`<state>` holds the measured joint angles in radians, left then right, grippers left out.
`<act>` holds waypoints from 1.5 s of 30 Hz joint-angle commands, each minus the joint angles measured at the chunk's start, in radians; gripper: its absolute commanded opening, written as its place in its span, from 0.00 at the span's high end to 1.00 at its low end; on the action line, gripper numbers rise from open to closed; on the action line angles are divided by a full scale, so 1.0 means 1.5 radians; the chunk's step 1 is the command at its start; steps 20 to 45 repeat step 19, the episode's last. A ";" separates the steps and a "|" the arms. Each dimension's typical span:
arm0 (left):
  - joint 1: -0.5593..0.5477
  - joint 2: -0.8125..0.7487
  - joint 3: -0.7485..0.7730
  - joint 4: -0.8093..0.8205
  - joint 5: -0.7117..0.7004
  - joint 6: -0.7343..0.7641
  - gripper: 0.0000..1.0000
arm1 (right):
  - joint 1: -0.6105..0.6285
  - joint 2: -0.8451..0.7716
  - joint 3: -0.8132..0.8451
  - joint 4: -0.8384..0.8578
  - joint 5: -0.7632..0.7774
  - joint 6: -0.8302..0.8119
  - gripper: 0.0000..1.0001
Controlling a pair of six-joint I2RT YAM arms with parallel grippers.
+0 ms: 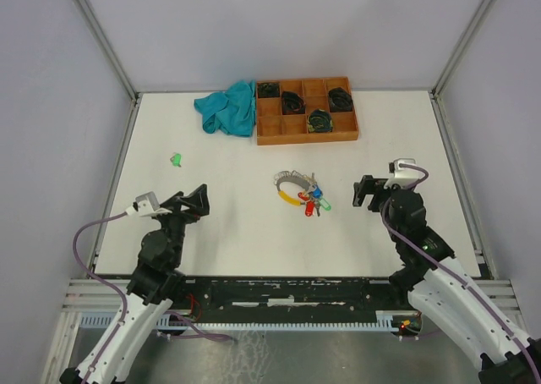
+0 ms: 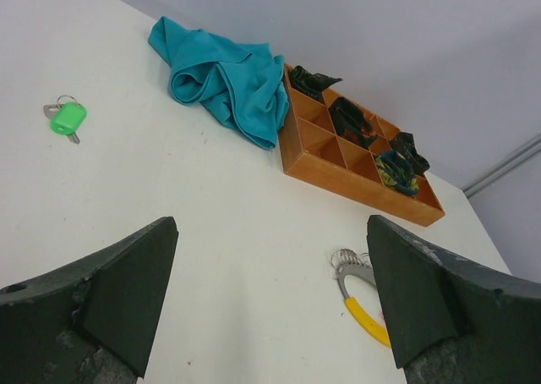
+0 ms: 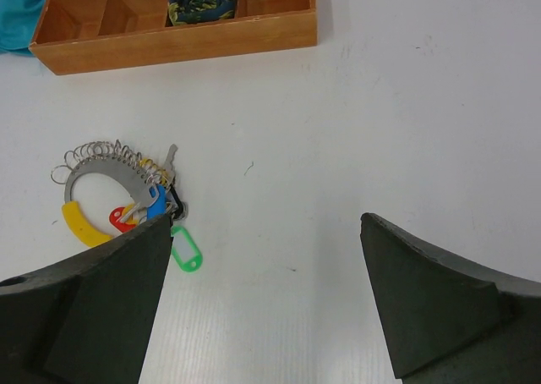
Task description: Put the keys on the keyring
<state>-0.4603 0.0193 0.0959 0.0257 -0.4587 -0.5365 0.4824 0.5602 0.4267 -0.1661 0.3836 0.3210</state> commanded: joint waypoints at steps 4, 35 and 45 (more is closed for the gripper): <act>-0.001 -0.011 -0.006 0.031 0.002 0.035 0.01 | 0.000 0.023 -0.004 0.066 0.001 0.008 0.00; 0.000 -0.008 -0.010 0.040 0.011 0.039 0.01 | 0.001 0.023 -0.008 0.092 -0.031 -0.002 0.00; 0.000 -0.008 -0.010 0.040 0.011 0.039 0.01 | 0.001 0.023 -0.008 0.092 -0.031 -0.002 0.00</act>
